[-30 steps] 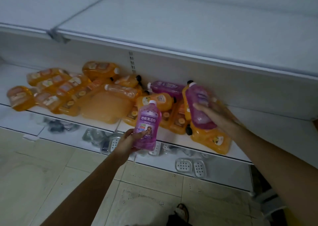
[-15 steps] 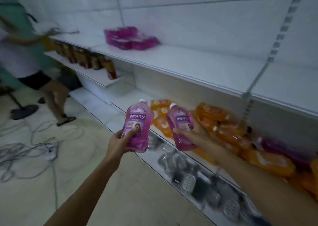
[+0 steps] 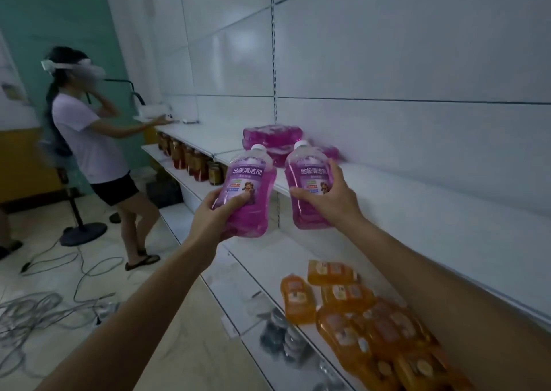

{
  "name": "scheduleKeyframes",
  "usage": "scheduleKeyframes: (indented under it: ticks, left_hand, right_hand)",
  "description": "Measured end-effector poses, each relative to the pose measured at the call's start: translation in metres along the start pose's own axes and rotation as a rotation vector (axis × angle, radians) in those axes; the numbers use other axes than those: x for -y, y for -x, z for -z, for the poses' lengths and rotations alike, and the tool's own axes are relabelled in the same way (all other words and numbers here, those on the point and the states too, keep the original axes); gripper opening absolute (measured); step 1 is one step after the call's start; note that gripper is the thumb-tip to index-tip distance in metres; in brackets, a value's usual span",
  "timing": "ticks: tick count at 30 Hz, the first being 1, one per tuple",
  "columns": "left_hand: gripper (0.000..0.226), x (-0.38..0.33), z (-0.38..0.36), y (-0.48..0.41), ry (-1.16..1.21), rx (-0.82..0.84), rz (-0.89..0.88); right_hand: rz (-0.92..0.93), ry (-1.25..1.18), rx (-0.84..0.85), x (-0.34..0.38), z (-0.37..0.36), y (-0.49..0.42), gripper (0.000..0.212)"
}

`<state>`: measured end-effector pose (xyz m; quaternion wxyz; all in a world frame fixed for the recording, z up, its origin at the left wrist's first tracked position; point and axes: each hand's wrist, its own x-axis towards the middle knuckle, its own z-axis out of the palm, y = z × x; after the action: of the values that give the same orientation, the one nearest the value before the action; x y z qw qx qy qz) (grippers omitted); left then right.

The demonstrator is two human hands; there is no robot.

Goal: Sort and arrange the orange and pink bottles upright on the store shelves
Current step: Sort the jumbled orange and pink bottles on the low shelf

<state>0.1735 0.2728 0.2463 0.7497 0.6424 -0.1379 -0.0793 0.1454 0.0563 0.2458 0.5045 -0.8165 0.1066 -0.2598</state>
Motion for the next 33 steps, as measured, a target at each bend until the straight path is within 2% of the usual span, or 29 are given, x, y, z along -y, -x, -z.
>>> scheduleKeyframes:
  ticks: [6, 9, 14, 17, 20, 26, 29, 31, 33]
  left_hand:
    - [0.099, -0.025, -0.011, -0.107, -0.017, 0.107, -0.007]
    - [0.1, -0.028, -0.012, -0.155, -0.049, 0.135, -0.033]
    - [0.087, -0.026, -0.012, -0.229, -0.124, 0.141, -0.136]
    - [0.086, -0.032, -0.009, -0.283, -0.237, 0.157, -0.239]
    - [0.078, -0.038, -0.007, -0.343, -0.32, 0.166, -0.314]
    - [0.065, -0.044, -0.009, -0.429, -0.457, 0.192, -0.394]
    - [0.053, -0.043, -0.013, -0.451, -0.482, 0.223, -0.346]
    - [0.041, -0.041, -0.014, -0.464, -0.551, 0.257, -0.362]
    - [0.044, -0.038, -0.013, -0.477, -0.589, 0.277, -0.379]
  right_hand:
    - [-0.053, 0.005, -0.169, 0.023, 0.005, -0.119, 0.106]
    - [-0.108, -0.001, -0.223, 0.021, 0.002, -0.152, 0.105]
    - [-0.153, 0.175, -0.276, 0.006, -0.012, -0.195, 0.112]
    - [-0.167, 0.279, -0.321, 0.001, -0.028, -0.228, 0.108]
    - [-0.21, 0.247, -0.373, -0.001, -0.046, -0.262, 0.104]
    - [-0.466, 0.209, -0.384, -0.001, -0.081, -0.312, 0.094]
    - [-0.514, 0.375, -0.385, 0.005, -0.085, -0.32, 0.085]
    - [-0.563, 0.511, -0.388, 0.008, -0.087, -0.319, 0.087]
    - [-0.619, 0.62, -0.366, 0.01, -0.09, -0.315, 0.075]
